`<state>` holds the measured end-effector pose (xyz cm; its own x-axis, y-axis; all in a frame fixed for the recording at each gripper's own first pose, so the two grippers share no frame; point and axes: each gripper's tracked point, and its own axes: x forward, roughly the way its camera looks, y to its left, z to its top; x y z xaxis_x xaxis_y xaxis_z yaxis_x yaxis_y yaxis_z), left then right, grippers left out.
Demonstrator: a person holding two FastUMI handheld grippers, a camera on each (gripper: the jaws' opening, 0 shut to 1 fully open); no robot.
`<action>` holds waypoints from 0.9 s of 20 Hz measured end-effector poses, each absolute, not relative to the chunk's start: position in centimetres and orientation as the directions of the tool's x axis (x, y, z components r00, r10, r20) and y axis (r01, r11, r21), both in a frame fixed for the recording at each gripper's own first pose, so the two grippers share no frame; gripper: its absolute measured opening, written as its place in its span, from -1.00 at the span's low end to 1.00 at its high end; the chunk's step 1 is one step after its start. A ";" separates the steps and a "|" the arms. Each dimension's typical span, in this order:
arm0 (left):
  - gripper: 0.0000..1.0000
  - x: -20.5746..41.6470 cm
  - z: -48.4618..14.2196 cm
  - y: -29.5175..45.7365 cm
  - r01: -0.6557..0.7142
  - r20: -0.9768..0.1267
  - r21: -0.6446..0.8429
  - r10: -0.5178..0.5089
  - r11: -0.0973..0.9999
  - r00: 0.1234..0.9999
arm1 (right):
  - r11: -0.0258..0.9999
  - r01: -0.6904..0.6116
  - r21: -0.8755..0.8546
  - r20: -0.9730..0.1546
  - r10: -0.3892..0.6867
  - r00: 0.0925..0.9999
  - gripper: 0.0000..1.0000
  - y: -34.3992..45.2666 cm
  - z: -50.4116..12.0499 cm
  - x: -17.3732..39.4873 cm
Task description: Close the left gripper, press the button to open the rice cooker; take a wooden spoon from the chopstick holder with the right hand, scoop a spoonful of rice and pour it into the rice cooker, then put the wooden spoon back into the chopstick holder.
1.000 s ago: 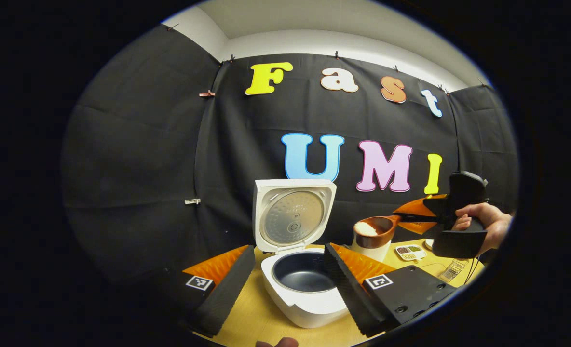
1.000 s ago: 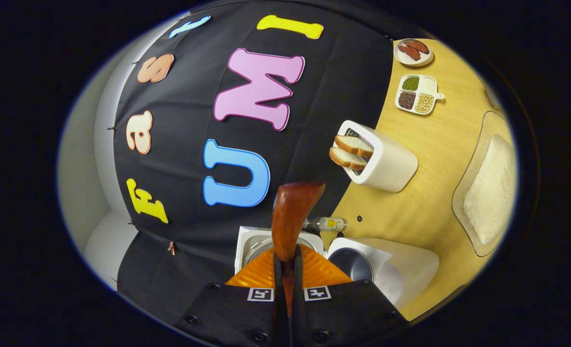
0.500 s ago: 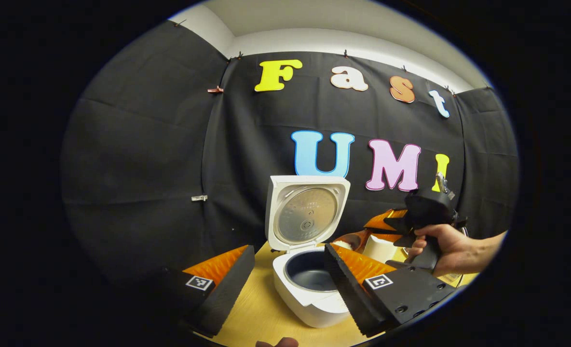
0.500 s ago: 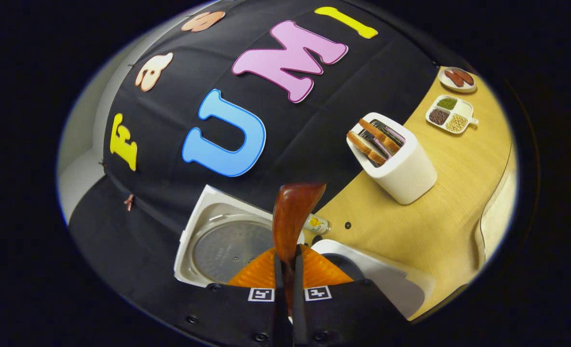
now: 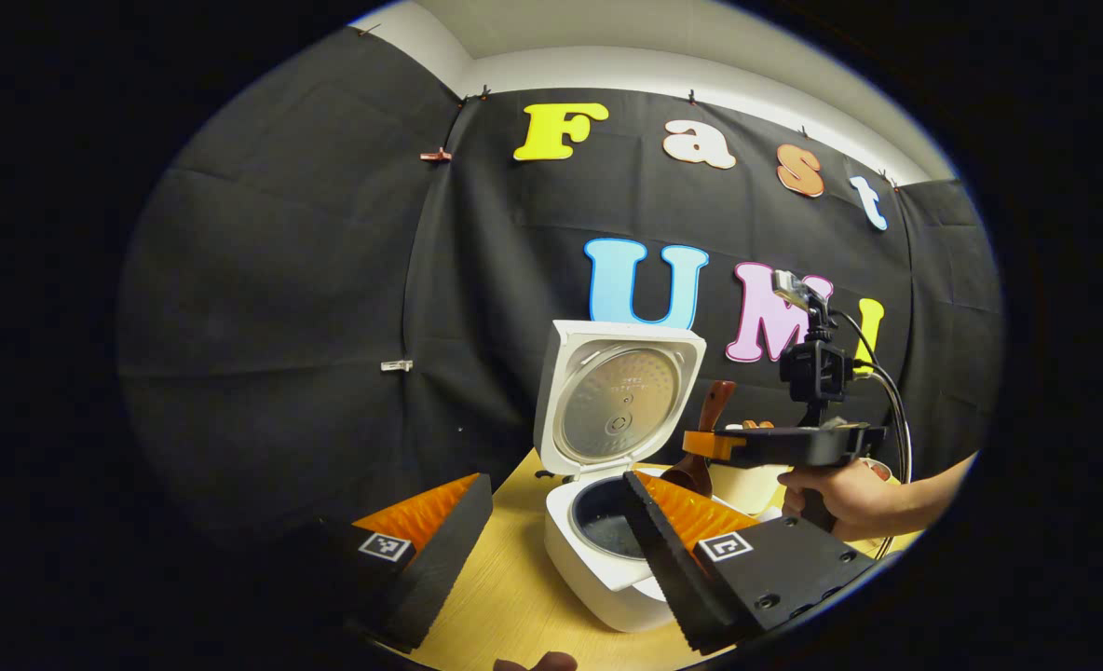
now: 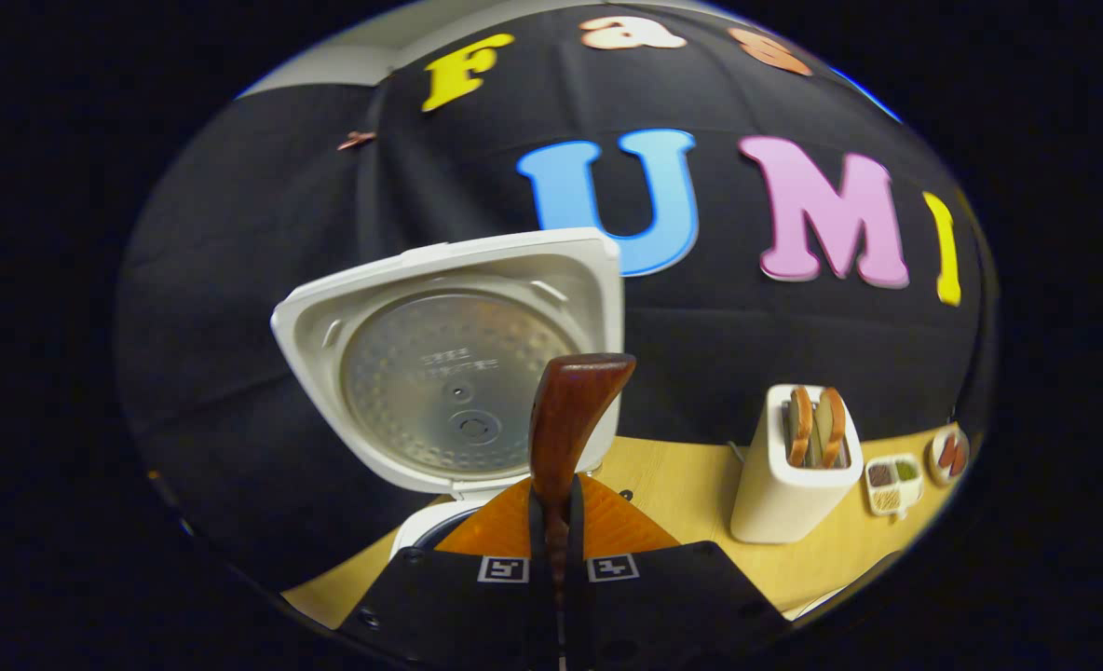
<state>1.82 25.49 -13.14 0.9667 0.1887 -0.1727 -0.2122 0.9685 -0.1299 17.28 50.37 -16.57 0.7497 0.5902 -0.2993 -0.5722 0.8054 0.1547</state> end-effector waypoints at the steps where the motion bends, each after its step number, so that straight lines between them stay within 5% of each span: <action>1: 0.92 1.9 -13.3 25.8 -0.218 -0.172 -0.131 0.194 0.967 0.966 | 0.782 -0.619 0.070 -0.278 0.611 0.741 -0.84 51.1 -16.0 16.4; 8: 0.91 1.1 -13.2 26.6 -0.247 -0.172 -0.138 0.223 0.959 0.960 | 0.592 -0.763 -0.259 -0.232 0.729 0.644 -0.84 54.4 -14.6 11.8; 14: 0.91 0.5 -13.1 26.5 -0.256 -0.168 -0.140 0.231 0.957 0.958 | 0.618 -0.762 -0.195 -0.258 0.717 0.648 -0.84 54.0 -14.7 12.9; 18: 0.92 0.3 -12.9 26.2 -0.256 -0.166 -0.126 0.234 0.958 0.958 | 0.695 -0.719 0.016 -0.273 0.695 0.665 -0.84 51.7 -14.2 14.1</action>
